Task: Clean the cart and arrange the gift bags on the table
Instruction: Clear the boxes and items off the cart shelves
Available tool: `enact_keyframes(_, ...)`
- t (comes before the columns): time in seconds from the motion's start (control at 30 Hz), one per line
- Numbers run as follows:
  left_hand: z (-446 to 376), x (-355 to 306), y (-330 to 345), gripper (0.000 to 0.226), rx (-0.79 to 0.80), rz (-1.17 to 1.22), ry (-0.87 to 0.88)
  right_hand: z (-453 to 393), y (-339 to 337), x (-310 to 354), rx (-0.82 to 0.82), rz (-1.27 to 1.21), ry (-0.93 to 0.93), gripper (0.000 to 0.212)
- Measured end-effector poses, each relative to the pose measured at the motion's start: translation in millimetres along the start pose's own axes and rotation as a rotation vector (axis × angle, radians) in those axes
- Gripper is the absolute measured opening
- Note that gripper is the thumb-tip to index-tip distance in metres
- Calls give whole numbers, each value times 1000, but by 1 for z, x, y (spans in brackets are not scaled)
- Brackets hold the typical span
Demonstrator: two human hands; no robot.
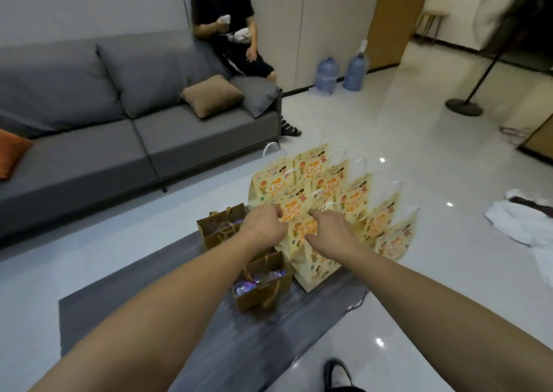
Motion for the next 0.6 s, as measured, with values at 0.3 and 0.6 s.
enact_keyframes(0.3,-3,-189,46,44,67,-245,385,63,-78,-151,-228,-185,246,63)
enact_keyframes(0.6,38,-387,219,44,296,-399,652,185,-90,-394,-316,-342,591,63)
Point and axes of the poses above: each hand's wrist, its own z-axis away from the middle knuckle, its own y-axis out of the palm, x = y × z, the point moved 6 cm from there along -z, towards the middle knuckle, and after that the axes turned 4 degrees about y, right-handed, at the moved point
